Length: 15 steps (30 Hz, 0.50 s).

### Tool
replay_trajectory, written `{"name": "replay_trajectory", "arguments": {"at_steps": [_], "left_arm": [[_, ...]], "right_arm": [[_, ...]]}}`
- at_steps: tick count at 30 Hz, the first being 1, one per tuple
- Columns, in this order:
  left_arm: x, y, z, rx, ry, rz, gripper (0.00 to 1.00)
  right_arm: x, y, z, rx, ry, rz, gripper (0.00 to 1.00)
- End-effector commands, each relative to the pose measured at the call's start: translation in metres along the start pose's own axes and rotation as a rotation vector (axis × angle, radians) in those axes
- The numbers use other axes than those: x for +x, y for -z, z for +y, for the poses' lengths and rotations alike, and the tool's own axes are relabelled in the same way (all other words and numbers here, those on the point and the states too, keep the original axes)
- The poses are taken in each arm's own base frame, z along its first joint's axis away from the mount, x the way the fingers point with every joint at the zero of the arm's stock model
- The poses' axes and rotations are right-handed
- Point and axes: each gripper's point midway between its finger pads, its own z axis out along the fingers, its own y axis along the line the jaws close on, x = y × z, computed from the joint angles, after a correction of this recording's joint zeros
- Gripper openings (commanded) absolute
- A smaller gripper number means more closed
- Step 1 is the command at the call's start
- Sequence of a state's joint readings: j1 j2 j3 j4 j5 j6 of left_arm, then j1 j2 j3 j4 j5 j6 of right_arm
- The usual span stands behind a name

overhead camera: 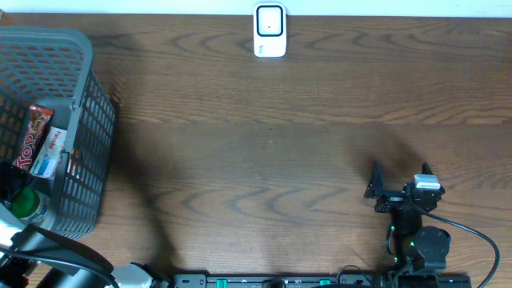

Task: Scan the item barcode
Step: 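Lower the left gripper onto the green-capped bottle and grasp it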

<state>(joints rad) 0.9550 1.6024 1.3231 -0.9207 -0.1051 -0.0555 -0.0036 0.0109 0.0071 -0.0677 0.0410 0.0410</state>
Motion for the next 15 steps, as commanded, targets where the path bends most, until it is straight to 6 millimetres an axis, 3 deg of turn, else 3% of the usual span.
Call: {"name": "replay_trajectory", "arguments": {"at_steps": [1, 15], "left_arm": [[0.009, -0.011, -0.002, 0.019, 0.015, 0.019, 0.99], [0.023, -0.051, -0.012, 0.053, 0.042, -0.005, 0.99]], "right_arm": [[0.001, 0.0, -0.002, 0.008, 0.004, 0.0, 0.99], [0.001, 0.0, -0.002, 0.008, 0.004, 0.0, 0.99]]}}
